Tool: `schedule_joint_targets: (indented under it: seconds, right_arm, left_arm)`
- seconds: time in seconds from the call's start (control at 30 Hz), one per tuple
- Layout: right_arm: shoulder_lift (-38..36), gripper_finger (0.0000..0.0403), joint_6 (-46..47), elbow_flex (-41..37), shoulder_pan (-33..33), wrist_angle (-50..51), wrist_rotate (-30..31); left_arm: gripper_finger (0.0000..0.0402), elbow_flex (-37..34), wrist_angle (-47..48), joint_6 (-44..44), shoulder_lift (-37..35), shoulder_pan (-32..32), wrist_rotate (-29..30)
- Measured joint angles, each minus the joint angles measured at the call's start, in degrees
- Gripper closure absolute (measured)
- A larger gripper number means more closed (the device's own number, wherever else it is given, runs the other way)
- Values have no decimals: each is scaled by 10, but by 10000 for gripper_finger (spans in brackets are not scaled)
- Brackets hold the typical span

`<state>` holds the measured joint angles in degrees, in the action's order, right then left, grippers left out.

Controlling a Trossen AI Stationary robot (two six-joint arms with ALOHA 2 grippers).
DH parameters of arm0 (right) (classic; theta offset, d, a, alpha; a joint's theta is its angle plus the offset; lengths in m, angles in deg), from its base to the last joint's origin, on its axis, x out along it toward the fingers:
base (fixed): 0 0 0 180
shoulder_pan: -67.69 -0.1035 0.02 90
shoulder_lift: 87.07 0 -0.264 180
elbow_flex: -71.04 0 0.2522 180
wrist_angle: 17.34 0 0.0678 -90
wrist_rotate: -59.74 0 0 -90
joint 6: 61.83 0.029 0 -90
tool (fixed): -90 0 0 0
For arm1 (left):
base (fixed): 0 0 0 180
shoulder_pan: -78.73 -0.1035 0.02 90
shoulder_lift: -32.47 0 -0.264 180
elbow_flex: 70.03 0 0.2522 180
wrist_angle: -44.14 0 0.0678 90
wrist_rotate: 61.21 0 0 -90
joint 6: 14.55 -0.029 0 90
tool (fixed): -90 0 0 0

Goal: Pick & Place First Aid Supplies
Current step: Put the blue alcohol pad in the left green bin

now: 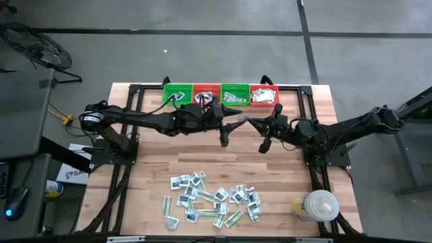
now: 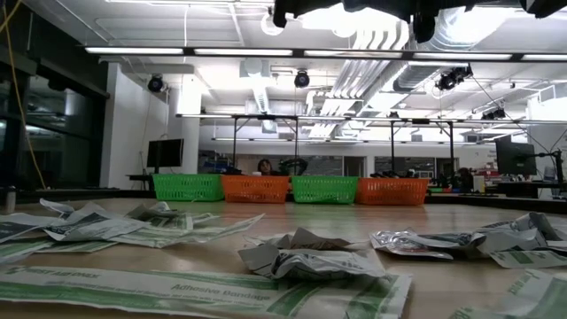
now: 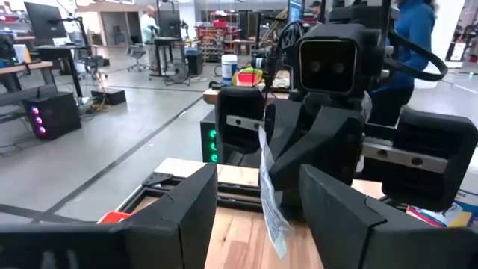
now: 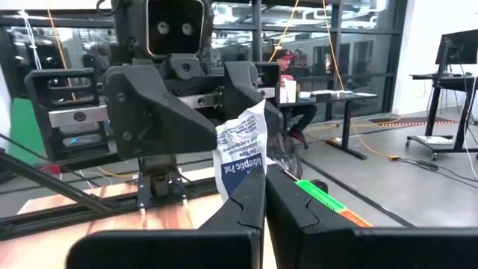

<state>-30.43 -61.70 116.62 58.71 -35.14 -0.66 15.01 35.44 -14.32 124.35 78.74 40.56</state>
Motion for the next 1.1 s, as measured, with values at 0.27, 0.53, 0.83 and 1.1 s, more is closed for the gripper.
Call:
schedule_joint_targets:
  seconds: [0.27, 0.53, 0.83, 1.1]
  right_arm:
    - [0, 403, 0, 0, 16, -8, -13]
    - [0, 403, 0, 0, 20, -13, -22]
    - [0, 403, -1, 0, 20, -11, -32]
    - [0, 380, -5, 0, 20, -6, -56]
  left_arm:
    - [218, 0, 4, 0, 0, 0, -5]
    - [299, 0, 3, 1, 0, 0, 8]
    - [390, 0, 24, -4, 0, 0, 24]
    - [400, 0, 33, -14, 0, 0, 30]
